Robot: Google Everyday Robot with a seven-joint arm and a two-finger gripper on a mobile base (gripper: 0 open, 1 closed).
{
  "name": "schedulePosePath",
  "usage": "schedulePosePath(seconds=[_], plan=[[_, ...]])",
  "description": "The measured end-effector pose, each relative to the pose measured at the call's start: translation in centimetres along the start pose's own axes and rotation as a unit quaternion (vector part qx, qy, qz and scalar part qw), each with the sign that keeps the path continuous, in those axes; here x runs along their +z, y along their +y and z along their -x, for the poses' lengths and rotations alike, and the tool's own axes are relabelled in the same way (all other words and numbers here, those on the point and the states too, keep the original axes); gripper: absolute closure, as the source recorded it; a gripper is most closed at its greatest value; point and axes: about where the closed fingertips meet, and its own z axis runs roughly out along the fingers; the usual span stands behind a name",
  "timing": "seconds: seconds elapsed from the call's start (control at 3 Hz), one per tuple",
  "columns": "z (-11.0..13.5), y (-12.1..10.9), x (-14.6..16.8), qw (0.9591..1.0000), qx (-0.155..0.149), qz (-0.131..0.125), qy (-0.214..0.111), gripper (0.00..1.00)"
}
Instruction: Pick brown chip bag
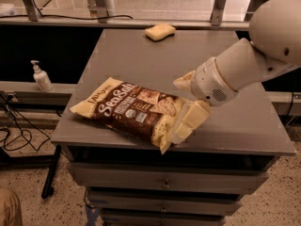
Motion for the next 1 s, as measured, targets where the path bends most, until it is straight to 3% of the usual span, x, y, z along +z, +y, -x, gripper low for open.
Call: schedulePosePath(seconds=[0.33,1.0], plan=[[1.9,0.3,2.6,0.9993,0.006,0.013,-0.033,0.18],[3.3,0.2,4.0,0.9979,0.009,0.018,-0.061,0.64]])
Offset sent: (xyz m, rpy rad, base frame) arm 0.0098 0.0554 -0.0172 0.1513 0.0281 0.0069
